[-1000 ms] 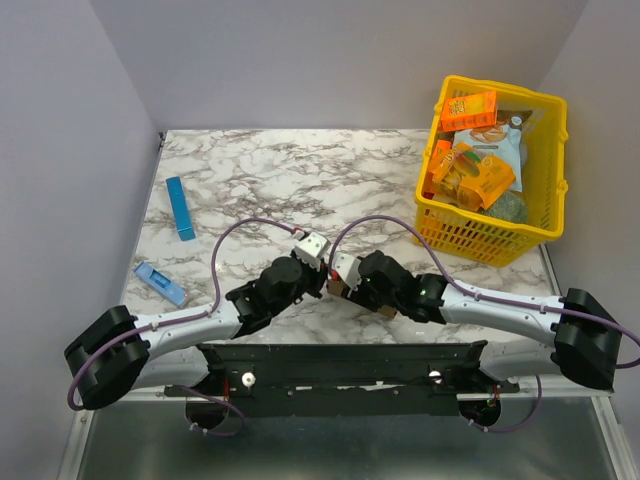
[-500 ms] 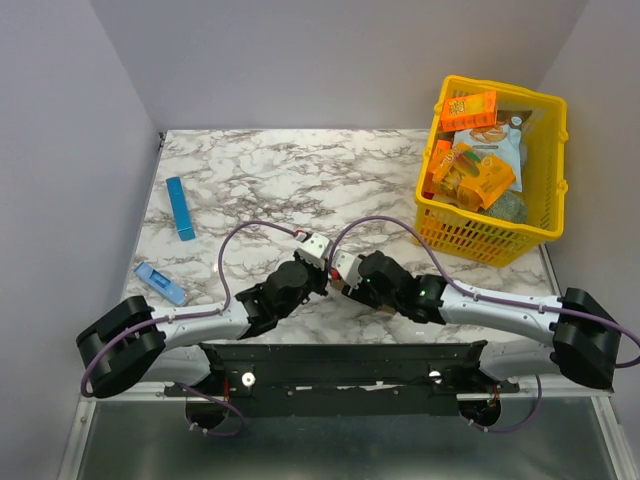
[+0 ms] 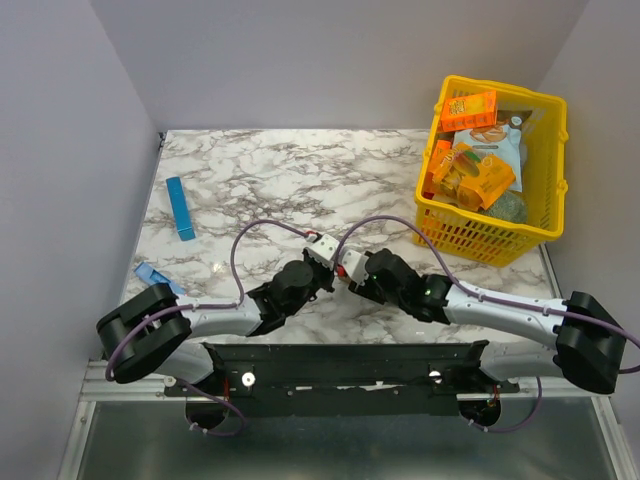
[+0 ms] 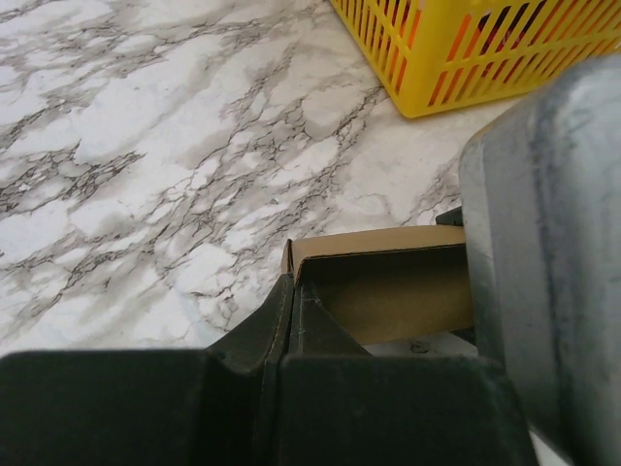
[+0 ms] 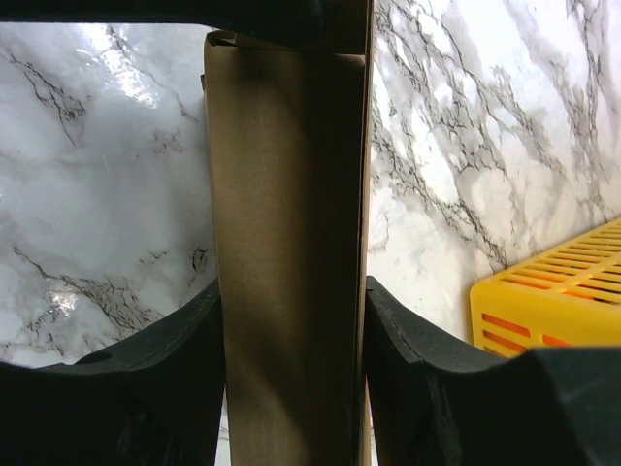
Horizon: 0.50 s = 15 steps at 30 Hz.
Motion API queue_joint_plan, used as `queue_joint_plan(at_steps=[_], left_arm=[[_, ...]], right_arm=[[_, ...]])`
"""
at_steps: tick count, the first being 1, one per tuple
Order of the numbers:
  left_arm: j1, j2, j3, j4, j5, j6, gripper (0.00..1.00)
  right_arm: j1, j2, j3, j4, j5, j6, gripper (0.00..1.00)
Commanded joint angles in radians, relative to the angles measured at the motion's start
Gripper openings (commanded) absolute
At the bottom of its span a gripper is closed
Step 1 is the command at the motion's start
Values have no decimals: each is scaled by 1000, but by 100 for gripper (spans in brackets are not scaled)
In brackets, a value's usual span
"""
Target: Fold the paper box
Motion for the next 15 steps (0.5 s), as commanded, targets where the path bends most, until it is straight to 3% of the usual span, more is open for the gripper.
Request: queue_joint_plan(at_steps=[1, 10, 15], left_arm=[[19, 93, -35, -178, -94, 63, 0], [19, 159, -4, -140, -250, 140, 0], [16, 172, -17, -89, -204, 168, 0]], right_arm=[[-19, -2, -30, -38, 14, -11, 27], [-36, -5, -34, -29, -5, -8, 27], [-41, -3, -36, -23, -9, -6, 27]])
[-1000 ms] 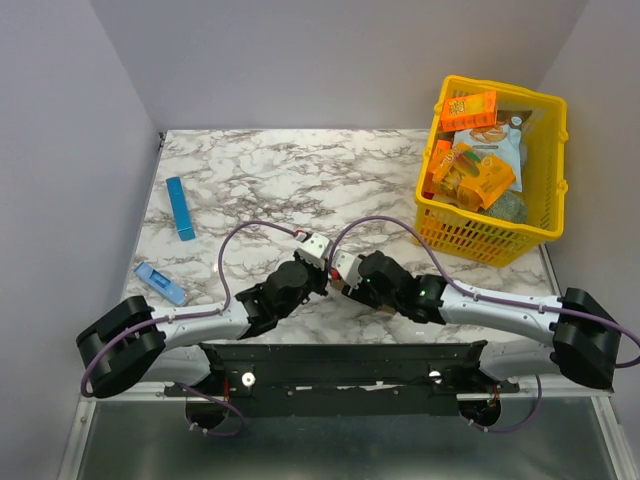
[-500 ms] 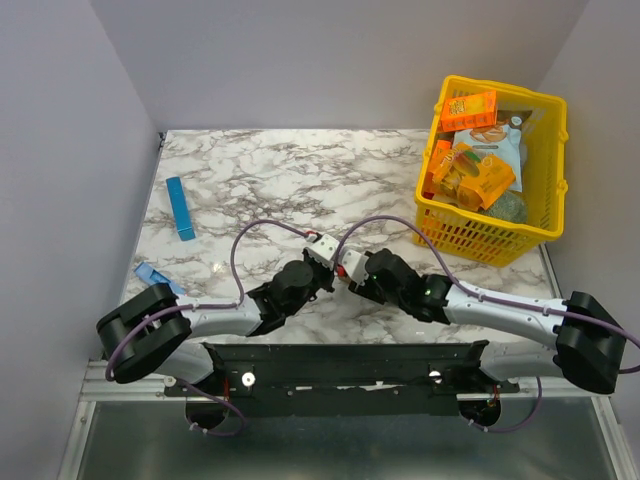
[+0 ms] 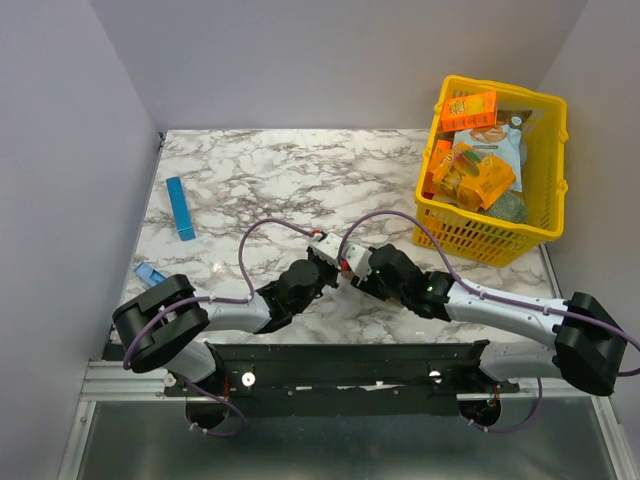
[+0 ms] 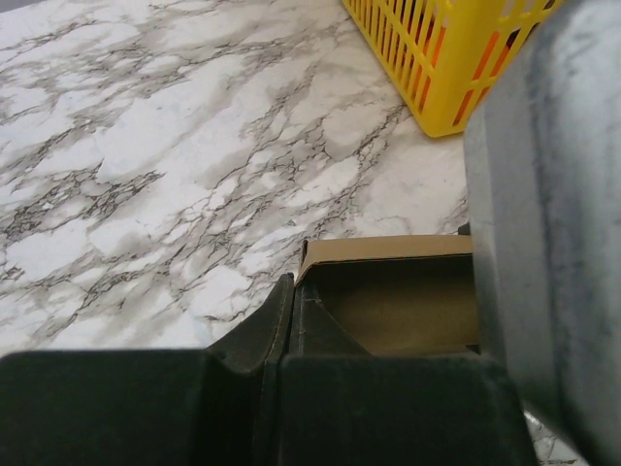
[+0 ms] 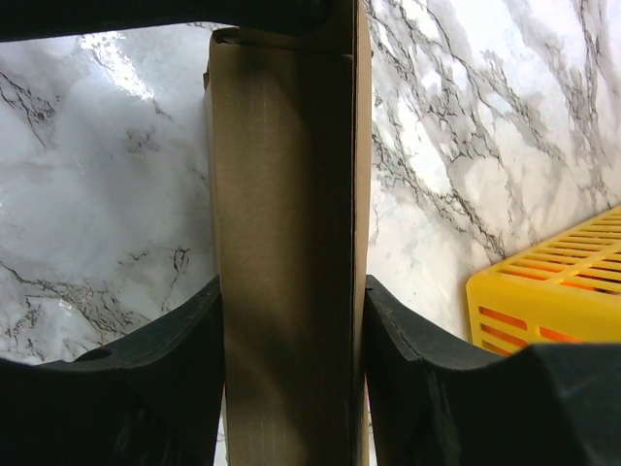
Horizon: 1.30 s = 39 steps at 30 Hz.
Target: Fold the paper box
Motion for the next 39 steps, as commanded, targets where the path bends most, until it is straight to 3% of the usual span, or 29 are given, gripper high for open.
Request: queue_joint_plan(at_steps=[1, 8, 23, 39], left_arm=[[21, 64, -53, -178, -133, 120, 0], [21, 73, -74, -144, -15, 91, 0], [-25, 65, -77, -187, 23, 57, 0], [-45, 177, 47, -368, 45, 25, 0]], right_arm=[[-2, -1, -35, -31, 6, -16, 27], [-9, 1, -35, -24, 3, -16, 27], [-9, 16, -25, 0, -7, -7, 27], [-9, -12, -27, 8, -12, -1, 26]])
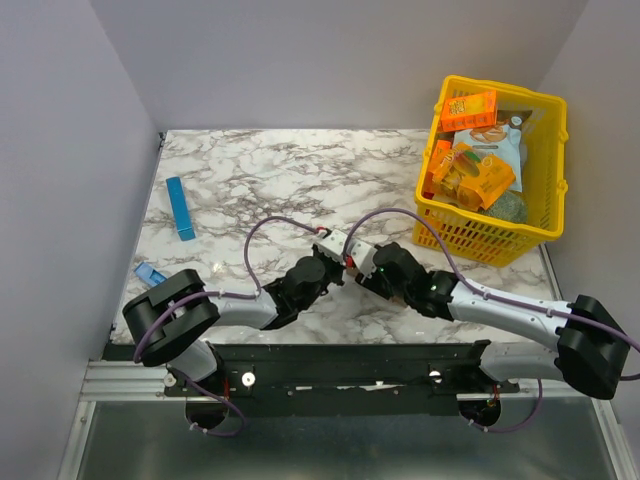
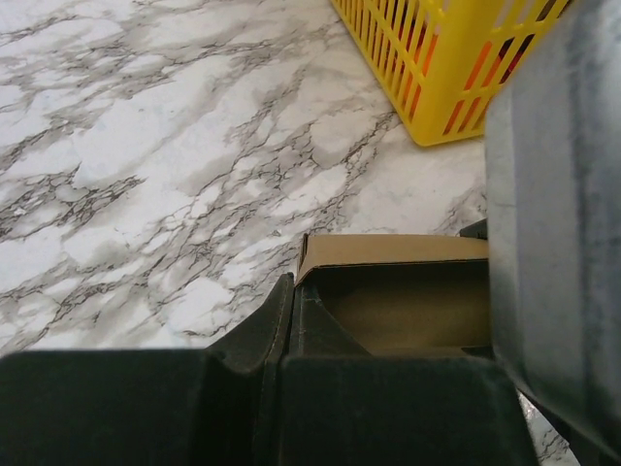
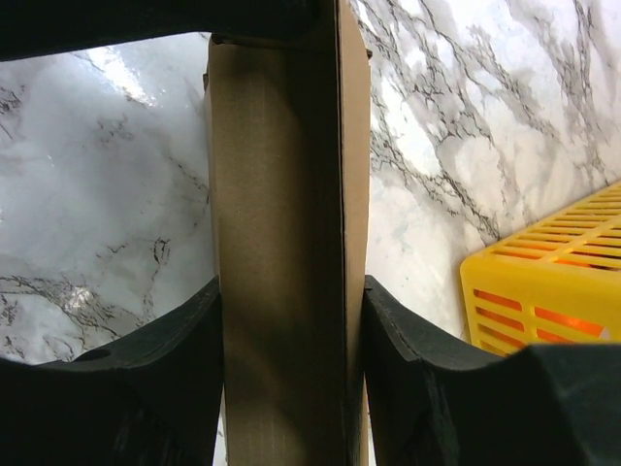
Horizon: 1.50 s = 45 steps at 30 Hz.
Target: Fold the paper box
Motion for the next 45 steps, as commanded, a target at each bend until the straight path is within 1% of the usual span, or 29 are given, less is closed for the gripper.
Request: queue_joint_plan(at_steps=[1, 6, 11, 14, 17, 18, 20, 21, 24, 28, 32, 36, 37, 38, 40, 43, 45], left_arm=[[-34, 128, 14, -390, 36, 56, 0], [-42, 173, 62, -456, 39, 55, 0], [-48, 159, 56, -464, 37, 45, 0], [-48, 138, 71, -502, 31, 38, 0], [-48, 118, 119, -586, -2, 35, 0], [-48, 118, 155, -646, -13, 36, 0], [-48, 122, 191, -698, -33, 48, 0], [-47, 127, 223, -747, -35, 50, 0], [-47, 134, 254, -792, -35, 50, 0], [-47, 136, 274, -823, -45, 56, 0], [-42, 130, 275, -823, -41, 64, 0], [-42, 128, 278, -823, -39, 65, 0], [-42, 121, 280, -844, -41, 62, 0], [-42, 118, 278, -844, -44, 61, 0], [-42, 108, 278, -852, -56, 55, 0], [-42, 102, 287, -873, -62, 53, 0], [-42, 102, 289, -878, -62, 59, 0]], right_arm=[[16, 9, -15, 18, -13, -16, 26], [18, 15, -17, 28, -18, -10, 26], [16, 20, -14, 36, -21, -7, 26], [16, 26, 6, 33, -10, 19, 27], [16, 26, 61, -7, -16, 56, 33], [16, 23, 78, -21, -27, 65, 39], [16, 12, 100, -44, -41, 93, 50], [16, 6, 117, -47, -42, 102, 61], [16, -30, 127, -56, -51, 127, 72], [16, -99, 131, -105, -59, 171, 77], [16, -195, 127, -151, -107, 228, 81], [16, -253, 112, -208, -67, 285, 84], [16, -274, 109, -226, -59, 300, 84], [16, -287, 106, -231, -58, 324, 86], [16, -311, 101, -240, -68, 341, 97], [16, -353, 82, -232, -122, 345, 98], [18, -360, 62, -219, -121, 338, 98]])
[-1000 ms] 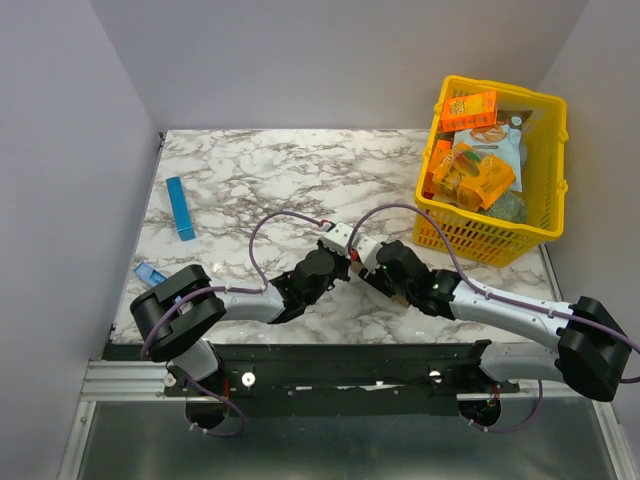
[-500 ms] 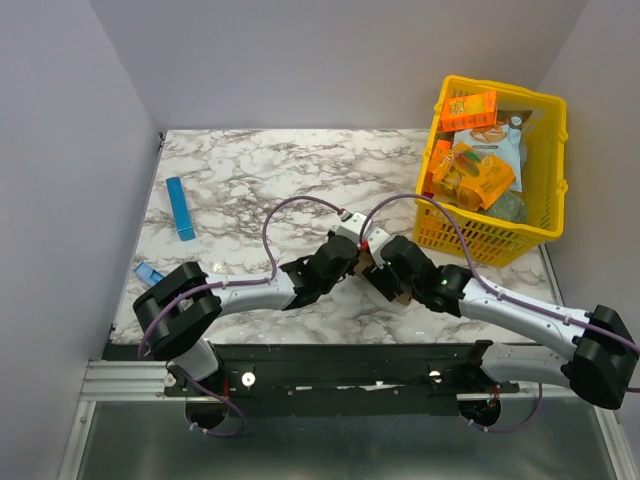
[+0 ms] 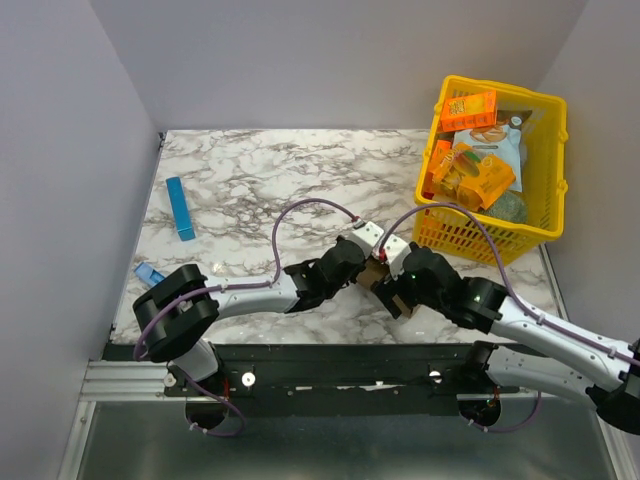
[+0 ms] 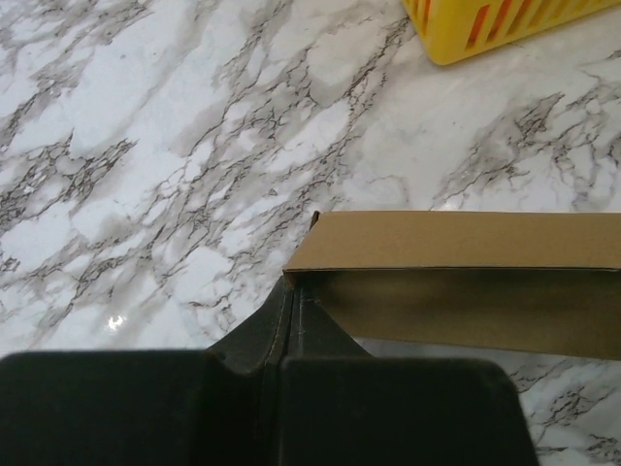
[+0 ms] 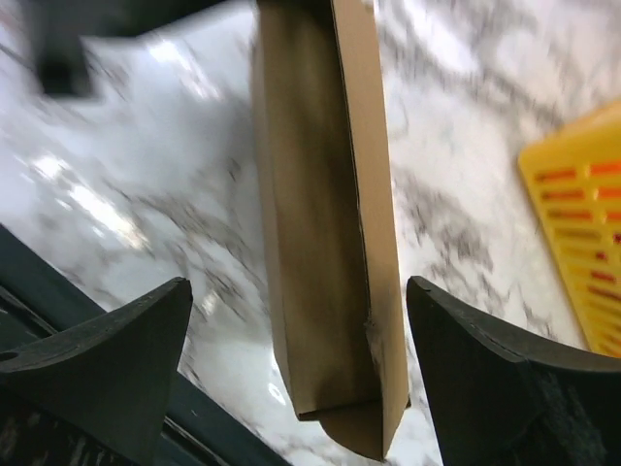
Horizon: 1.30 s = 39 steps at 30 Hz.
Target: Fold the paper box
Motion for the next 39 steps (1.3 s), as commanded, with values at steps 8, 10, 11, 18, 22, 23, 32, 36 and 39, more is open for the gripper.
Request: queue_joint_plan(at_steps=[8, 10, 11, 18, 22, 23, 32, 36, 39], left_arm=[[11, 57, -42, -294, -16, 21, 0], [11, 47, -44, -300, -56, 11, 0], [11, 42, -44, -298, -66, 10, 0], [9, -19, -62, -303, -172, -1, 0], [9, -30, -36, -339, -218, -9, 0], [9, -30, -31, -346, -232, -10, 0], [1, -56, -25, -372, -317, -36, 0], [-14, -50, -21, -375, -338, -33, 0], [-23, -42, -11, -384, -350, -33, 0]], right_arm=[[18, -109, 21, 236, -90, 24, 98], [18, -117, 26, 229, -84, 28, 98], [18, -120, 26, 227, -75, 34, 98], [18, -157, 26, 236, 28, 152, 94], [18, -164, 31, 256, 124, 269, 92], [17, -166, 35, 241, 228, 330, 92], [17, -175, 114, 54, 447, 766, 98], [18, -142, 106, 54, 423, 945, 96], [18, -99, 89, 57, 381, 1062, 96]])
